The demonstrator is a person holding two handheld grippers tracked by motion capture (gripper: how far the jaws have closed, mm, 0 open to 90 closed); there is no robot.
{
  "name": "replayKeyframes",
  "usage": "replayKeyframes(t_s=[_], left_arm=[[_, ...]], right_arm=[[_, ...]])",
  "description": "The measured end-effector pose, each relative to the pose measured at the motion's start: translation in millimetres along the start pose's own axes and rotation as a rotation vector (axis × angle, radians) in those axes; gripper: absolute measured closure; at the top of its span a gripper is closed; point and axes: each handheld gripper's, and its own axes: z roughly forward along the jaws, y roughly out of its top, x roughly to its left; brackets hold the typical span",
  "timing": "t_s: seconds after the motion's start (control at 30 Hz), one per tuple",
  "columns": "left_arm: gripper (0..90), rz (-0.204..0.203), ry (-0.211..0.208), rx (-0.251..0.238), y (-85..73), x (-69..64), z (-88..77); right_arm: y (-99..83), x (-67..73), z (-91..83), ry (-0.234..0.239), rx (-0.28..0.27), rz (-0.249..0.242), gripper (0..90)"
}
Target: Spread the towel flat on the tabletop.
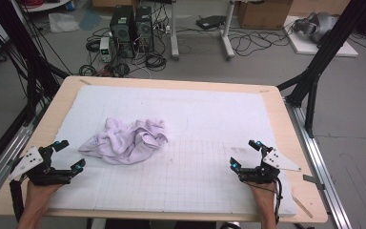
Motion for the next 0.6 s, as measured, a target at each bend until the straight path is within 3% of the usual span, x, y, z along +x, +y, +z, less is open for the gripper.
replayKeyframes(t_s=[0.2,0.37,0.43,0.53,0.6], left_arm=[[1.7,0.008,0.001,0.011,0.5,-0.9,1.3],[1.7,0.009,-0.024,0.029,1.7,0.4,2.5],[1.7,0.033,-0.025,0.049,4.4,-0.4,2.5],[1.7,0.037,-0.058,0.036,17.8,-1.8,1.9],[1.7,0.072,-0.101,0.075,38.9,0.4,6.4]], right_arm=[[0.1,0.6,0.5,0.000,0.001,-0.011,0.4],[0.4,1.2,0.9,0.000,0.003,-0.025,0.4],[0.4,2.7,0.9,-0.002,0.011,-0.019,0.4],[0.7,2.1,2.1,-0.002,0.013,-0.033,0.4],[0.8,2.8,2.0,0.000,0.021,-0.031,0.4]])
